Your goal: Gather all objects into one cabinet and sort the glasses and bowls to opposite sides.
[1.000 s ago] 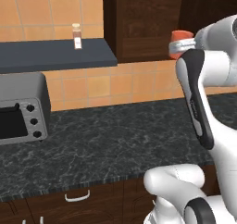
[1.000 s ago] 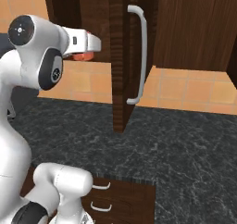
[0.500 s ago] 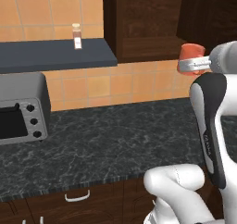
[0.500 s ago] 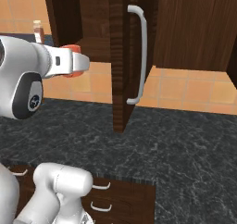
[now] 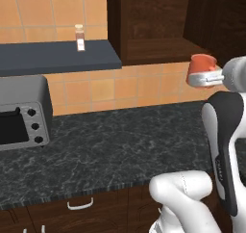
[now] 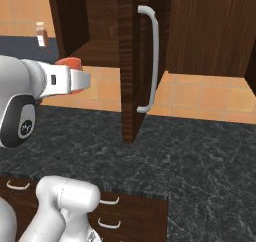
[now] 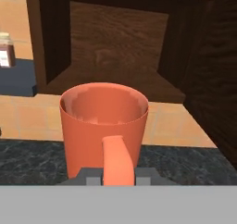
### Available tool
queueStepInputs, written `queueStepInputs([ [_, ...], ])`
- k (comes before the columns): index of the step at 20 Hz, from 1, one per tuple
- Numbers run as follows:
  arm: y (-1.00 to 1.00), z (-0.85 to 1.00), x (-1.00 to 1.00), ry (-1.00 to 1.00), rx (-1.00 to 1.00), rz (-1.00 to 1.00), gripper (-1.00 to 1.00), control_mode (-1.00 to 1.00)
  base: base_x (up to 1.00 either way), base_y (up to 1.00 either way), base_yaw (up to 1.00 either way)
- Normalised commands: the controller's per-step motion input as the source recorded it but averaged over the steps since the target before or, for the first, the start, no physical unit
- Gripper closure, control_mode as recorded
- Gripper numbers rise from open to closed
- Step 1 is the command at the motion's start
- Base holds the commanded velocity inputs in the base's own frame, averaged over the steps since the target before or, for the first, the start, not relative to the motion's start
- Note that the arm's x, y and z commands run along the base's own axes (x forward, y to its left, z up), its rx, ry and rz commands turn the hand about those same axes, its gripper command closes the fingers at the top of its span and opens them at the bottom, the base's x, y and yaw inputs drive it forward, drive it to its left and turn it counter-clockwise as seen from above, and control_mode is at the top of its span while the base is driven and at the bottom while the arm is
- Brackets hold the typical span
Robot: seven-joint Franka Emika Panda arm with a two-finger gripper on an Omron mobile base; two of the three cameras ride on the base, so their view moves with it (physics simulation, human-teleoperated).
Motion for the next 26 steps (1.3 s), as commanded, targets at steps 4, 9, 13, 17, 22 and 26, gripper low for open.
queueStepInputs([
  [4,0.00,0.00,0.00,0.00,0.00,0.00,1.00,1.00,-0.78,0.19,0.05],
  [9,0.00,0.00,0.00,0.00,0.00,0.00,1.00,1.00,-0.79,0.80,0.23],
  [13,0.00,0.00,0.00,0.00,0.00,0.00,1.00,1.00,-0.22,1.00,0.54],
  [17,0.00,0.00,0.00,0.00,0.00,0.00,1.00,1.00,-0.18,0.88,0.83],
  [22,0.00,0.00,0.00,0.00,0.00,0.00,1.00,1.00,-0.29,0.33,0.99],
  [26,0.00,0.00,0.00,0.00,0.00,0.00,1.00,1.00,-0.23,0.05,1.00],
])
